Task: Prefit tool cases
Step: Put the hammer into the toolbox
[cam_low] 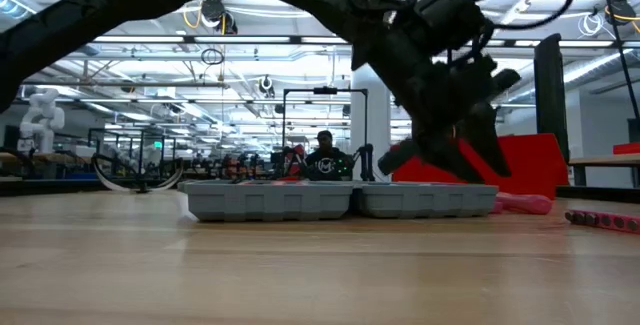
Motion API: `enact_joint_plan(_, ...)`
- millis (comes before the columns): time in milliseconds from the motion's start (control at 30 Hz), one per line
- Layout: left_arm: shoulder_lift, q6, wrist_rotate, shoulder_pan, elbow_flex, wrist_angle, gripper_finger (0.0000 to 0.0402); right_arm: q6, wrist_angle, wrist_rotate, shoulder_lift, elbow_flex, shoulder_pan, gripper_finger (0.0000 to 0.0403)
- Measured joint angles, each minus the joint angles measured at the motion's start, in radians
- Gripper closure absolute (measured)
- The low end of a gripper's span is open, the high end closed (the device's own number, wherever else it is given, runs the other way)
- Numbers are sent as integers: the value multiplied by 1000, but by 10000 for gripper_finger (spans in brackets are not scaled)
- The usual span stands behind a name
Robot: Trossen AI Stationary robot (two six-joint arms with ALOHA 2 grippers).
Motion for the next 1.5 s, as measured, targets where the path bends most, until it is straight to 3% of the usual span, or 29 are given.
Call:
enact_joint_plan(467, 67, 16, 0, 3, 4, 47, 272, 24, 9, 0, 0, 0, -3, 277)
enact_joint_plan(667, 70, -3, 58, 7, 3, 116, 278, 24, 8, 1, 0, 0, -17, 277)
enact_joint_plan(767, 70, -10, 78, 6, 3, 110, 306, 24, 10, 1, 0, 0, -28, 277)
enact_joint_plan(933, 71, -10, 87, 4, 2, 117, 385, 24, 10, 1, 0, 0, -35, 277)
enact_joint_plan(1033, 71, -35, 87, 2, 2, 116, 398, 23, 10, 1, 0, 0, -35, 277)
enact_joint_plan(1267, 28, -61, 8, -12, -5, 92, 400, 111, -8, 5, -1, -18, -40, 277)
enact_joint_plan(1500, -52, -129, -93, -20, -3, 77, 401, 204, 68, -146, 0, -243, -96, 277)
